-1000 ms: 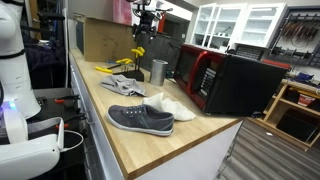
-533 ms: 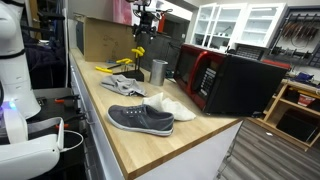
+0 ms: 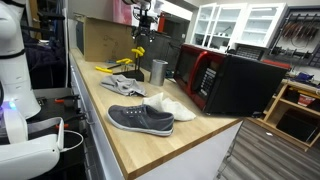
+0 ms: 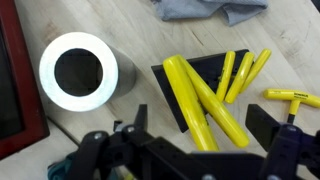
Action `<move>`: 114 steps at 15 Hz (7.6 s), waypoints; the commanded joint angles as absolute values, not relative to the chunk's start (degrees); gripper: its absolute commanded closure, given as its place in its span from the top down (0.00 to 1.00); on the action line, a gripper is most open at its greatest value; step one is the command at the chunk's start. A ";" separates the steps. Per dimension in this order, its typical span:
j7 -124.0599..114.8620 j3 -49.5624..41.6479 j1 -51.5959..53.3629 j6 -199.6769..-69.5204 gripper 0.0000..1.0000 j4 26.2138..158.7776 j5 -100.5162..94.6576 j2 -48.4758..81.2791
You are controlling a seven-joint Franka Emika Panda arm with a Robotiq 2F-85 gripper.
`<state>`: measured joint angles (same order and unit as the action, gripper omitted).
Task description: Remove the largest tool on the rack and place it on the table
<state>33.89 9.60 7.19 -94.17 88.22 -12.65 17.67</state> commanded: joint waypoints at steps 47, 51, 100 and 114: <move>54.38 10.13 8.04 -94.13 0.06 86.80 -5.58 15.66; 51.51 10.04 8.44 -92.23 0.06 86.47 -5.99 13.97; 27.06 11.58 9.87 -86.85 0.06 118.67 -45.22 4.74; 40.20 12.03 9.86 -88.42 0.06 124.76 -41.74 5.11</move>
<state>38.28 12.23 9.82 -88.18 123.59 -39.76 6.74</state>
